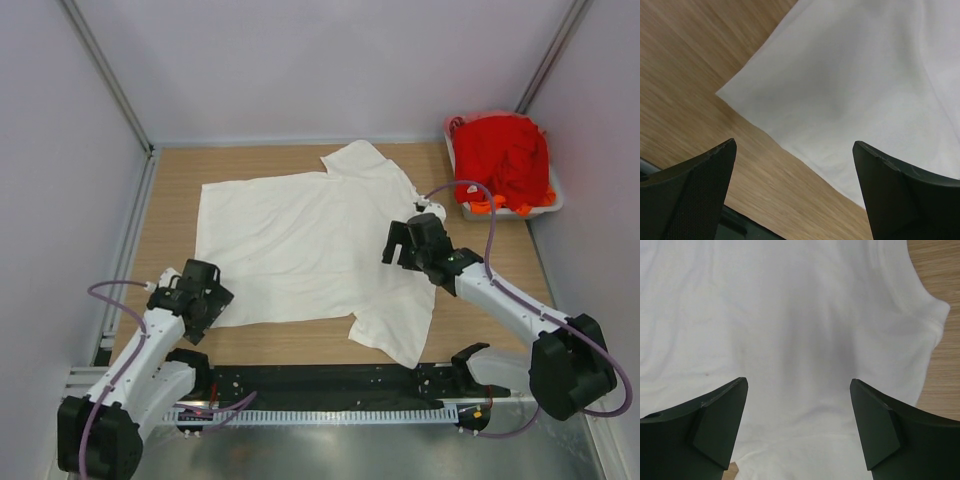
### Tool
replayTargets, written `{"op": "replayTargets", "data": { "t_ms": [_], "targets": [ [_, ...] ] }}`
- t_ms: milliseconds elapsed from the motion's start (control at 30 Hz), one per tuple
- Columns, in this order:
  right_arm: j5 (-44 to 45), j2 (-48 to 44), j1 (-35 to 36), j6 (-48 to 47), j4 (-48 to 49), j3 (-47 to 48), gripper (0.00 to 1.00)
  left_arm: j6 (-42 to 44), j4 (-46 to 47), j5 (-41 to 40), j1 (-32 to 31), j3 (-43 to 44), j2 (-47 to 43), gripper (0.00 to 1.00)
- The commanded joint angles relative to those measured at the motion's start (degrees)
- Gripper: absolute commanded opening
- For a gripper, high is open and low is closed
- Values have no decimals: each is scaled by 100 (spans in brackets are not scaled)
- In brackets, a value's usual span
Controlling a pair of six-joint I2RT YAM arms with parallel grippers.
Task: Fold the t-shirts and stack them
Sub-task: Fold the tshirt
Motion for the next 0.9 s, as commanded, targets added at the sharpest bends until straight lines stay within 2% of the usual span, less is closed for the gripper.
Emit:
{"op": "replayTargets", "data": {
  "t_ms": [0,100,267,367,533,733,867],
  "targets": [
    [-473,-14,-208,-16,324,-59,90,-287,5,122,390,-297,-323,100],
    [-719,-22,-262,19,447,-147,90,-305,84,78,707,-377,-527,97],
    [-1079,30,-341,80,596,-235,90,-103,189,-62,997,-368,-106,94],
    [-1194,39,-367,89,675,-305,90,28,356,-186,1234,-447,-166,87],
    [-1458,127,-385,116,763,-367,90,90,427,-519,1288,-509,-333,77],
    [-1476,188,-393,124,816,-411,90,196,927,-450,1288,-667,-167,59],
    [-1431,250,-402,115,807,-411,90,284,1323,-256,1279,-808,88,34]
  ]
}}
